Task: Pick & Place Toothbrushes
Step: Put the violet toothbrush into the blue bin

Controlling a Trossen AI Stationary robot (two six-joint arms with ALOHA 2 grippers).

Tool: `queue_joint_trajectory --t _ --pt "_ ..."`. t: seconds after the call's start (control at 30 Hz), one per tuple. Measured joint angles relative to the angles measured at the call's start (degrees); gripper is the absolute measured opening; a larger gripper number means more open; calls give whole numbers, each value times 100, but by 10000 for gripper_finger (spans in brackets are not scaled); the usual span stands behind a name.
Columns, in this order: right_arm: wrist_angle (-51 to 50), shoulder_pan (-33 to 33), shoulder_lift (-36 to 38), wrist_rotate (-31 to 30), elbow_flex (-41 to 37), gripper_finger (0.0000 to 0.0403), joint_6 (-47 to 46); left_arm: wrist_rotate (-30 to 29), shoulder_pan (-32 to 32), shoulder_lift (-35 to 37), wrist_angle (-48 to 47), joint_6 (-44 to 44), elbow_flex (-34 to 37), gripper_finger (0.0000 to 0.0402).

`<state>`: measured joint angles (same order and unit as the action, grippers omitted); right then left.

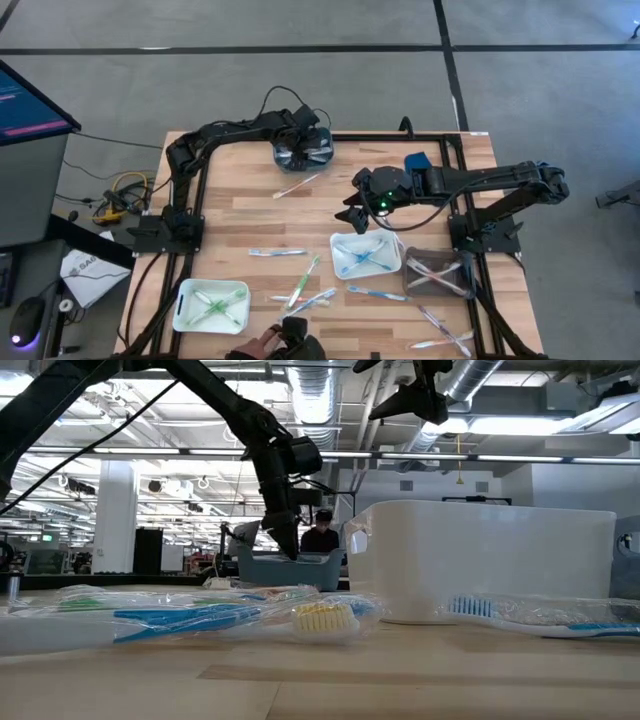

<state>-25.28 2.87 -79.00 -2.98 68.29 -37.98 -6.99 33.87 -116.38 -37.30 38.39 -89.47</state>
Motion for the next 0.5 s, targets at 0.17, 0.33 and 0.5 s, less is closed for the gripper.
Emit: queue_joint_trajectory --t 0.17,0.33,0.5 --pt "0 0 0 2 0 286 -20 -54 0 4 24 -15 0 252" --pt "0 0 0 2 0 286 -20 -54 -23 4 29 7 0 244" --pt "0 0 0 2 -2 286 -18 -49 -113 59 -95 7 0 182"
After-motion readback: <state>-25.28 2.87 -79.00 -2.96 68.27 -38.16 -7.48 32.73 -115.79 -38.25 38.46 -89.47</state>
